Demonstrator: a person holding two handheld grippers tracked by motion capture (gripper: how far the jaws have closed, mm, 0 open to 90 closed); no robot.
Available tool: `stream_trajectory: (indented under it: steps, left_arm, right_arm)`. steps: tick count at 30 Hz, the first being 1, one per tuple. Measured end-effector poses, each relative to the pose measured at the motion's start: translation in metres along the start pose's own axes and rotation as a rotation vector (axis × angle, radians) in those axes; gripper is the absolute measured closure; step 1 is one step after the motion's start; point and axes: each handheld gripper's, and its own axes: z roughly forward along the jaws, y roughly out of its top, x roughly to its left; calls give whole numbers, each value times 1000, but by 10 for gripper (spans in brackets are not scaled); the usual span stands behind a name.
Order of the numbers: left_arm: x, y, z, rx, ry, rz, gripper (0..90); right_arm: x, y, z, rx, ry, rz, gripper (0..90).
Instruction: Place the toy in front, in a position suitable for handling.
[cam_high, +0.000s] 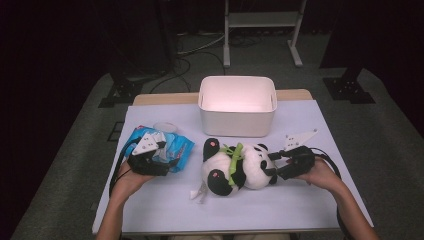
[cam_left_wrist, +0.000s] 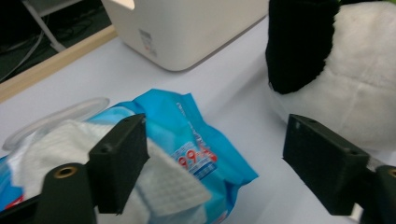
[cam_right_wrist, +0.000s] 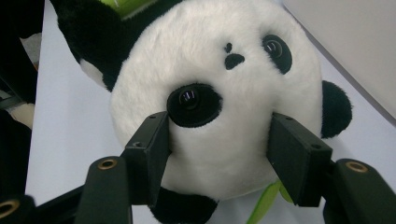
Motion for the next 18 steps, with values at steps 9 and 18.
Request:
stream_trajectory:
  steps: [9, 18]
  left_arm:
    - [24, -4, -1, 96, -19, 34, 458]
    - [33, -6, 9, 165, -48, 89, 711]
  right_arm:
    - [-2, -1, 0, -8, 6, 3, 388]
    - [-3, -2, 1, -20, 10, 9, 386]
